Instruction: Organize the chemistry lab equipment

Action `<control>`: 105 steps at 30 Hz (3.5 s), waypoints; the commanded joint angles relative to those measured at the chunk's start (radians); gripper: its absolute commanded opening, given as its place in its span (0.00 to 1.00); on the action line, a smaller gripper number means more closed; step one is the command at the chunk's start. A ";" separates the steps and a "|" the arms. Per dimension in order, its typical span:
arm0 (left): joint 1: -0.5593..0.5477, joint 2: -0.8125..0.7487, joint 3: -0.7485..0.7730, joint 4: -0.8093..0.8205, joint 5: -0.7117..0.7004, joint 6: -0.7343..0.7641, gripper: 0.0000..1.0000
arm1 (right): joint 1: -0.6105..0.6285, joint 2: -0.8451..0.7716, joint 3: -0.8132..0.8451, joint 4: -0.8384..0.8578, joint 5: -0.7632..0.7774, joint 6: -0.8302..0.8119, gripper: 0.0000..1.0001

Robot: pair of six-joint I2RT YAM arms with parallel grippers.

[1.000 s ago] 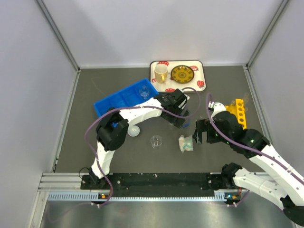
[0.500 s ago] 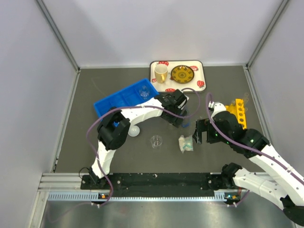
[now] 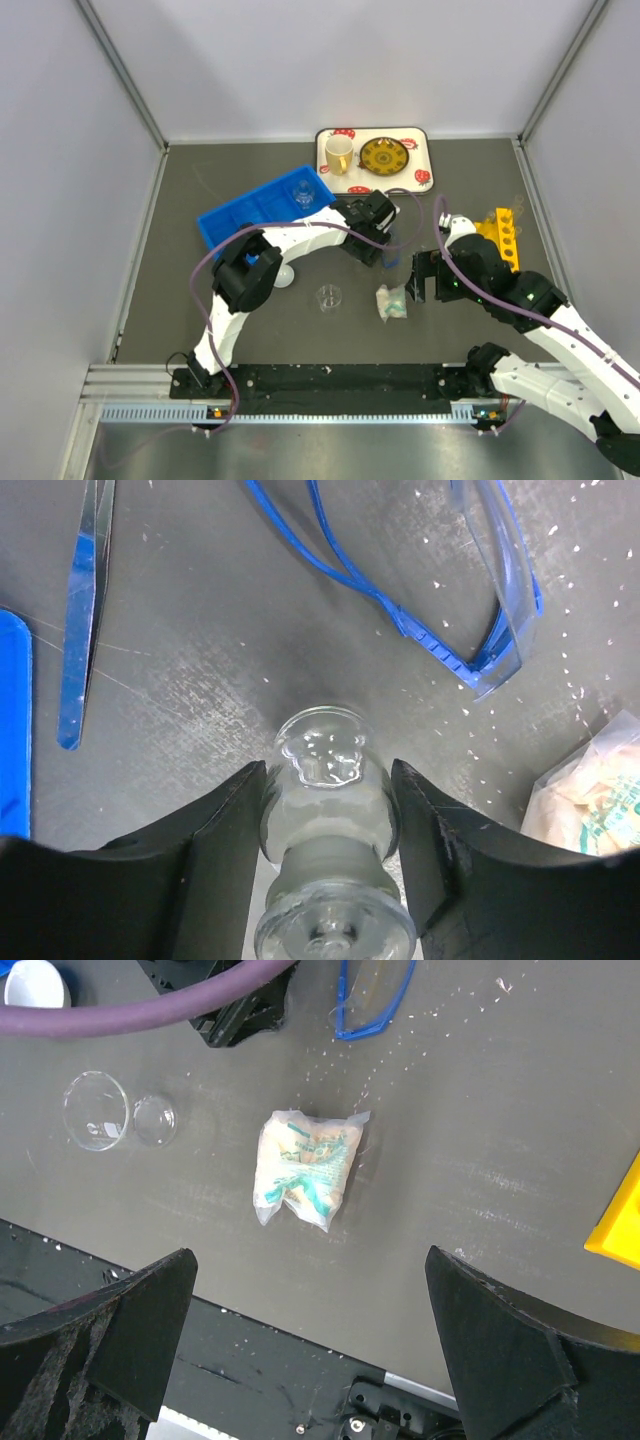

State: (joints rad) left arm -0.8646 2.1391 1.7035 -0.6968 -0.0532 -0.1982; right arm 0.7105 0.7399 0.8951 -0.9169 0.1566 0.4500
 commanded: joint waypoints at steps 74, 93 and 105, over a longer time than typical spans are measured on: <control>0.371 0.053 0.157 -0.055 0.018 0.026 0.51 | -0.005 0.030 -0.018 0.018 0.026 0.029 0.99; 0.366 -0.090 0.314 -0.262 0.069 0.098 0.65 | -0.006 0.026 -0.024 0.044 0.015 0.021 0.99; 0.253 -0.404 0.164 -0.389 -0.088 0.048 0.65 | -0.006 0.023 -0.012 0.052 -0.009 -0.007 0.99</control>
State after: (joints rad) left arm -0.5674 1.8870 1.9621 -1.0313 -0.0742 -0.1139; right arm 0.7105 0.7734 0.8749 -0.9047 0.1635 0.4583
